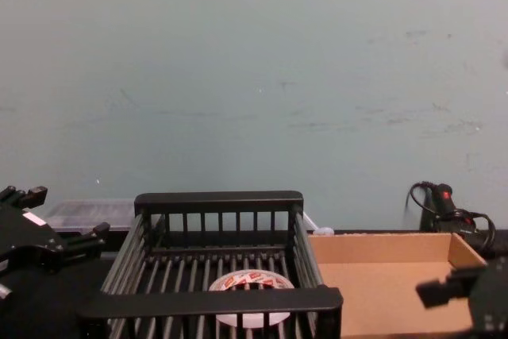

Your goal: Pick up the white tape and place it into the black box , Pick up the silver tape and place it into the brown box.

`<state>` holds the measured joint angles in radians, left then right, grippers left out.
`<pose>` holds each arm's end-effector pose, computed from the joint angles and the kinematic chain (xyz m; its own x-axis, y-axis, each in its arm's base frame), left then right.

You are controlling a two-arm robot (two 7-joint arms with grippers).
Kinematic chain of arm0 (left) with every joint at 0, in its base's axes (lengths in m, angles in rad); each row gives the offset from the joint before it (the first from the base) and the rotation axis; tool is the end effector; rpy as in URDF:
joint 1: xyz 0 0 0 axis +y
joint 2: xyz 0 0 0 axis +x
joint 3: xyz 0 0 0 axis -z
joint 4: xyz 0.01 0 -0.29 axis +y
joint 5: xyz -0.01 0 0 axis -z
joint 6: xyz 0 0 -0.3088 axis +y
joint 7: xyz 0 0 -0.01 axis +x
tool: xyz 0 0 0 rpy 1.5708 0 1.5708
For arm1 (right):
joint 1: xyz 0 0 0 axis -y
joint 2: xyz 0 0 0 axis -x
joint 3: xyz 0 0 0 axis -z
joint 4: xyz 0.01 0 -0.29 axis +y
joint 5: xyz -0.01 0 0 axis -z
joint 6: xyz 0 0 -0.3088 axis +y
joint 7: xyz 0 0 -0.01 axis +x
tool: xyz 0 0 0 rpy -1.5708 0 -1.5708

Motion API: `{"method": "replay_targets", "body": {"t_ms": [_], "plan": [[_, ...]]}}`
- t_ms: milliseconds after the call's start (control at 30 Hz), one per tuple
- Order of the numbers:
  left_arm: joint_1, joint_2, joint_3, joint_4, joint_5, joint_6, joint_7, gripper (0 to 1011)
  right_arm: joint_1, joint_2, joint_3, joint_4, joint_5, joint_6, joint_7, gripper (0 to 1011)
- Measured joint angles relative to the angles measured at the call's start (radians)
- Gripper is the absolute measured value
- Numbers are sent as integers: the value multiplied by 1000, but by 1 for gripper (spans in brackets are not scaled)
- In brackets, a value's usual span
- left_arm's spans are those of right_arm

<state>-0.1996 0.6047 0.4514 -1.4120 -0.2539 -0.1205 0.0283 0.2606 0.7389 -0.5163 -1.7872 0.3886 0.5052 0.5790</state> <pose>0.3581 0.0827 -0.3022 0.2922 0.8803 0.3738 -0.9553 0.2873 0.0702 0.3437 -0.0398 -0.2012 0.8497 -0.5193 0.0914 0.4817 0.6941 -0.5349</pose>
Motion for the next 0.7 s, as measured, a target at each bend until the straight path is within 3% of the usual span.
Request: {"method": "replay_targets", "body": {"t_ms": [700], "plan": [[0,0,0,0,0,0,0,1001,21,-9,-90,46,-11,65,-5,1002]]}}
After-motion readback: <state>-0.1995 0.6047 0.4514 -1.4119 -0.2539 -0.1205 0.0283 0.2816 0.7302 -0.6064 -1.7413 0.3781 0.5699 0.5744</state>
